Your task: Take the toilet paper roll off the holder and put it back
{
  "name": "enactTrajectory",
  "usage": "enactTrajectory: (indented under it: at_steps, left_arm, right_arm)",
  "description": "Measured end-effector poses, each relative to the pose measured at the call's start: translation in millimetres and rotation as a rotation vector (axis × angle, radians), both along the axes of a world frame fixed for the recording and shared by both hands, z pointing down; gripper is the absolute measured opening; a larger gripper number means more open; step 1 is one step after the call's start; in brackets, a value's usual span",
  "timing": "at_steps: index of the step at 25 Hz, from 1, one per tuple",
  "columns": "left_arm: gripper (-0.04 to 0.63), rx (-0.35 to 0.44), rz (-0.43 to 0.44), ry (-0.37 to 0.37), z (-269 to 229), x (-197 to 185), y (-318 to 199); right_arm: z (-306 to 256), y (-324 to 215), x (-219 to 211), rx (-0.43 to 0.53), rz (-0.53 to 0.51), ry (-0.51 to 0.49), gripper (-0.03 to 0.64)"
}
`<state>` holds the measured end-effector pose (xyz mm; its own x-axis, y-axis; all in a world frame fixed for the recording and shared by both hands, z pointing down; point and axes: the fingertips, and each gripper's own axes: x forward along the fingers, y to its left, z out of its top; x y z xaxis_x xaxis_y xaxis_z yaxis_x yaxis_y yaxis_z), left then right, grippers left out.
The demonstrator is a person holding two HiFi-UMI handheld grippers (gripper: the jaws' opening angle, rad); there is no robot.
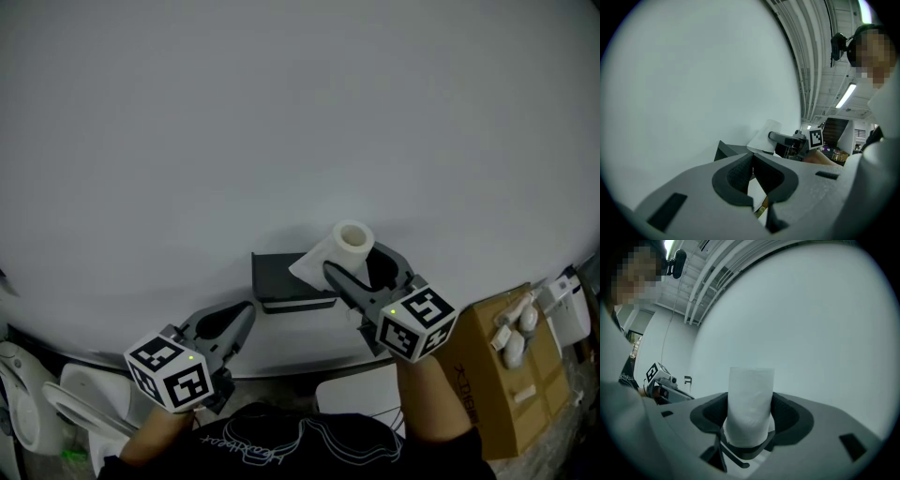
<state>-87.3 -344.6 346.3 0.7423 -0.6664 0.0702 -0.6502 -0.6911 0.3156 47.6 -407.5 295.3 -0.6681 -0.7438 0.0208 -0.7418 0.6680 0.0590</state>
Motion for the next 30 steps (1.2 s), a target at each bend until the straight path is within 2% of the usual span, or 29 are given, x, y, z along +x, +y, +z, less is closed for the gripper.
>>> enactTrajectory:
  at_steps: [9, 20, 23, 27, 30]
  left_arm:
    - [0.006, -0.003, -0.016, 0.0, 4.2, -3.6, -2.9]
    - [0.006, -0.013, -0.025, 0.007, 8.3, -4.2, -1.0]
    - [0.006, -0.016, -0.028, 0.008, 9.1, -3.7, 1.8]
    - [0.006, -0.02, -0.026, 0.006, 11.1, -3.3, 5.6]
    - [0.006, -0.033, -0.032, 0.005, 11.2, -4.1, 9.4]
  right_arm:
    - [12.1, -12.5, -7.8, 0.005, -0.011, 0.045, 0.281]
    - [15.0, -13.4, -7.4, -0.016, -0.034, 0.037, 0.285]
    - [14.5, -11.6, -7.8, -0.013, -0.042, 0.024, 0.306]
    - [8.8, -9.4, -4.7, 0.001, -0.039, -0.005, 0.375]
    - [2.1, -4.9, 4.9, 0.008, -0.02, -0.028, 0.394]
